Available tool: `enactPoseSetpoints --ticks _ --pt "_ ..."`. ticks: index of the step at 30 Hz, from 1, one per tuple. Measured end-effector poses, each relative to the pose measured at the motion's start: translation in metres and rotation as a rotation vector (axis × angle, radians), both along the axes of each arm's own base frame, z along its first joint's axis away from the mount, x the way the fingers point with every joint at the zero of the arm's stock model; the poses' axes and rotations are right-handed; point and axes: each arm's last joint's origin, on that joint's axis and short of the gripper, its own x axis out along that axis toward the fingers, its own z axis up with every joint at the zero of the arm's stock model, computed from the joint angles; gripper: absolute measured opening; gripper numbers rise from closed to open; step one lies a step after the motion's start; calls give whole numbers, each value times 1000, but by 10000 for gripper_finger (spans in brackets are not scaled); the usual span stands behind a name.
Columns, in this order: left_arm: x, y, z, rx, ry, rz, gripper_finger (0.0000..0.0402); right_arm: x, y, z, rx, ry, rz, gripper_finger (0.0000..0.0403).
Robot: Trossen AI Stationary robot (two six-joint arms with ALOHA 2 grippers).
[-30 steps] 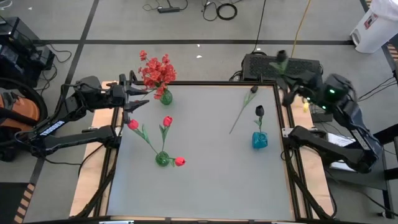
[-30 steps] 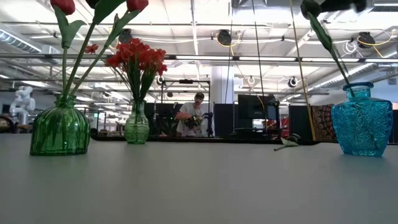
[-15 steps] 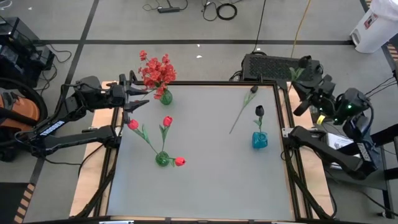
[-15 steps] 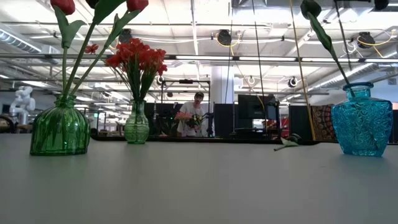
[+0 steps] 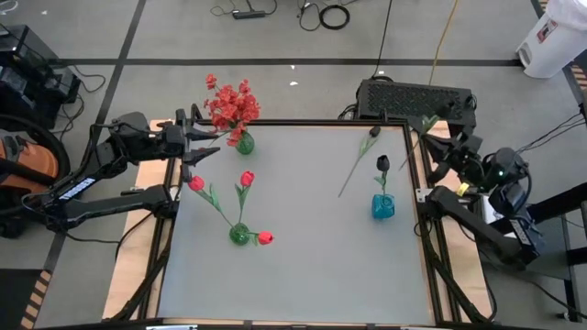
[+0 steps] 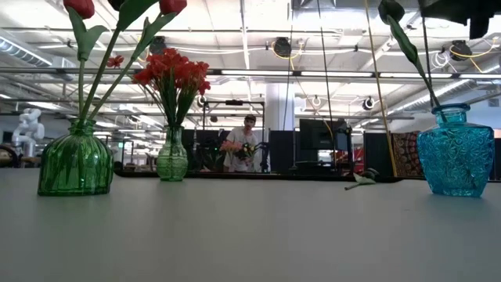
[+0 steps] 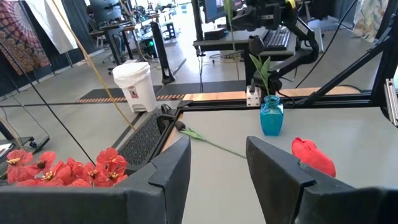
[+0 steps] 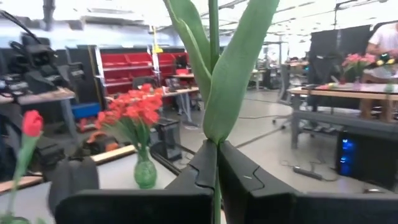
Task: Sort flowers into vase by color
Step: Put the top black flower into the blue vase
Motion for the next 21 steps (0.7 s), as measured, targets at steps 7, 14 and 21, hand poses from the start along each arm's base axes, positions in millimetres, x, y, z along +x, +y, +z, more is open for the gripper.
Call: enactPoseSetpoints --ticks 7,14,21 --pt "0 0 0 0 0 0 164 0 4 -17 20 -31 107 0" --pt "0 0 0 0 0 0 164 6 4 -21 37 -38 265 0" --pt "0 0 0 0 0 0 164 7 7 -18 39 -68 371 0"
